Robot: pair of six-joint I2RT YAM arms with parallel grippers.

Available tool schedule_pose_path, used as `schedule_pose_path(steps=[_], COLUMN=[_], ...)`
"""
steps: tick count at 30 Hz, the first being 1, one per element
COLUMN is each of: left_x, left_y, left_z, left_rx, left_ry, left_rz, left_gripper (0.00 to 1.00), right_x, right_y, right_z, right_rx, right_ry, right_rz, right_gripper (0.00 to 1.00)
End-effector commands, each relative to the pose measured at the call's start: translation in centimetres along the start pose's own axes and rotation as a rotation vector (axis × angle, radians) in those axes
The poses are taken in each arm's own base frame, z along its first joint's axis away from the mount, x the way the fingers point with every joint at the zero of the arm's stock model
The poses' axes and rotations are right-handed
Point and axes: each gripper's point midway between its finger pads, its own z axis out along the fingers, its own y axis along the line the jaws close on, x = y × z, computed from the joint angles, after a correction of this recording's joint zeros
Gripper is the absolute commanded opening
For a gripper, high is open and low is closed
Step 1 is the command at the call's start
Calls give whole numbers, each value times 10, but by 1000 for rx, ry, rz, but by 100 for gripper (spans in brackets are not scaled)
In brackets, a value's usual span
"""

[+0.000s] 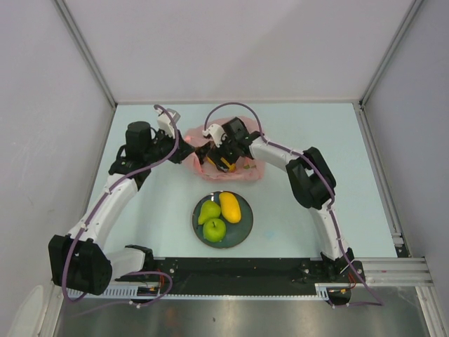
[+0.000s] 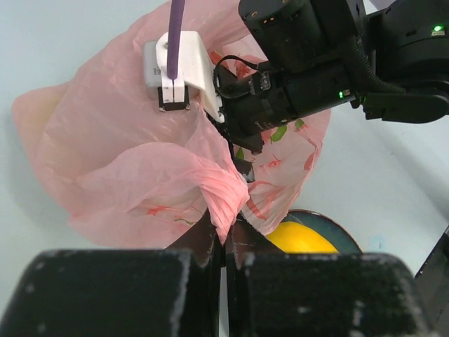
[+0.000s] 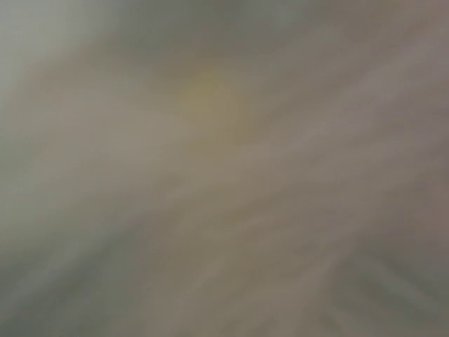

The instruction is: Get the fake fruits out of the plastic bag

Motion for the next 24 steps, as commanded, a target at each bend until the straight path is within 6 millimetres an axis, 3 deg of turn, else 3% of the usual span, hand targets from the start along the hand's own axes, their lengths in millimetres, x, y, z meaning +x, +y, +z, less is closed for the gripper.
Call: schedule_pose_path(steps=[1,7,13,18,19,24], left_x=[-18,-18,-15,-12,-11,-11], left_y=[-2,1,2,3,3,5], left_z=[-2,-1,-2,-3,-3,0], left_rx=[14,9,5,-2,-2,2], left_ry=[-55,-54,-44,-37,-36,-36], left_rz=[9,6,5,10,9,4], left_gripper=[1,1,0,0,0,0], right_x=[-15,-8,-18,-39,-46,-41], right_y=[-23,-25,-19,-35,-34,-18], right_z=[7,18,13,-22,-37,-81], right_rx=[100,79,50,87,70,-9], right_ry=[-32,-19,-29,-79,-102,-117], right_rz=[-72,-112,-160,-105,-102,-103], right_gripper=[87,84,55,46,43,38])
